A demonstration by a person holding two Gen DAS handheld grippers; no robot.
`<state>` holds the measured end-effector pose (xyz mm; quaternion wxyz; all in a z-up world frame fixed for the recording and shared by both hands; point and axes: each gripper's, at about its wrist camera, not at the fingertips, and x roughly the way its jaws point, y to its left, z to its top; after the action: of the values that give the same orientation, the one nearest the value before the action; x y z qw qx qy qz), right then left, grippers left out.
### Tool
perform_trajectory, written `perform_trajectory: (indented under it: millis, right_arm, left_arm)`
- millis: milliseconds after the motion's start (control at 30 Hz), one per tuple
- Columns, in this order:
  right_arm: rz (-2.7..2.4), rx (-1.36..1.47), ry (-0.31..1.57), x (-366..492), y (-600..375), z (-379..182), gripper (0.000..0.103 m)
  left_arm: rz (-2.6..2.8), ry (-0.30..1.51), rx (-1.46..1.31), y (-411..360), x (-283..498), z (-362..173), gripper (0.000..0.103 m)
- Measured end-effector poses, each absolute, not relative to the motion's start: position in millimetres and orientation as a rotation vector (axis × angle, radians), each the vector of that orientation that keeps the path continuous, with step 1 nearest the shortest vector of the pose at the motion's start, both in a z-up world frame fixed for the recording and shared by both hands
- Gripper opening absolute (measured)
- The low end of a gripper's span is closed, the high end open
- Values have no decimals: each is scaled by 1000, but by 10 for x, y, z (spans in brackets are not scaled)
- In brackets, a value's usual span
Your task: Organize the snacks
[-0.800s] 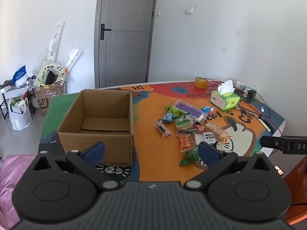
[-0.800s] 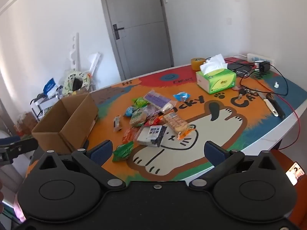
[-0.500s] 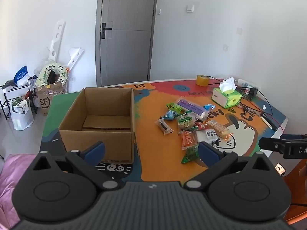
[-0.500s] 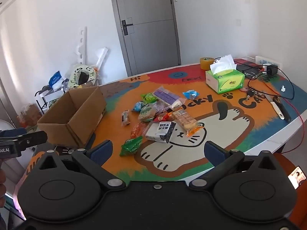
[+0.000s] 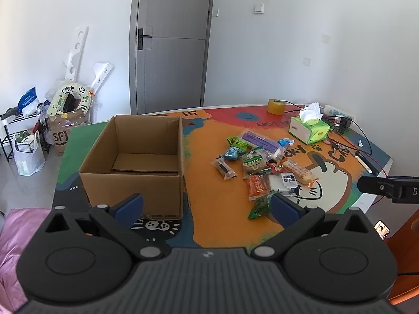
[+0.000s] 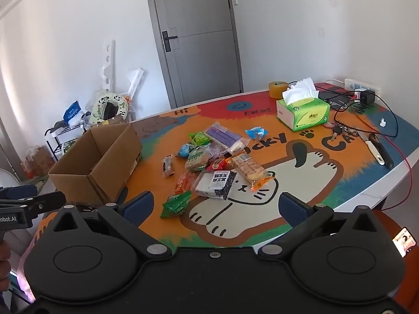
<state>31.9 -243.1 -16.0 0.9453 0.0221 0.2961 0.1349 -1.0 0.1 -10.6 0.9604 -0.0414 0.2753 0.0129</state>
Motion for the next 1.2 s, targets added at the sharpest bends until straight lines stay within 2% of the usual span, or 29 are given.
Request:
perform_trajectory:
  millis: [667,1200]
  right_arm:
    - [234,44,577,281,-2557,-101,103]
    - [242,28,588,295,-2506,-121,103]
  left_arm:
    - [-22,558,-66,-249,5,-36,103]
    - [-2,559,-99,-128,5,-33,103]
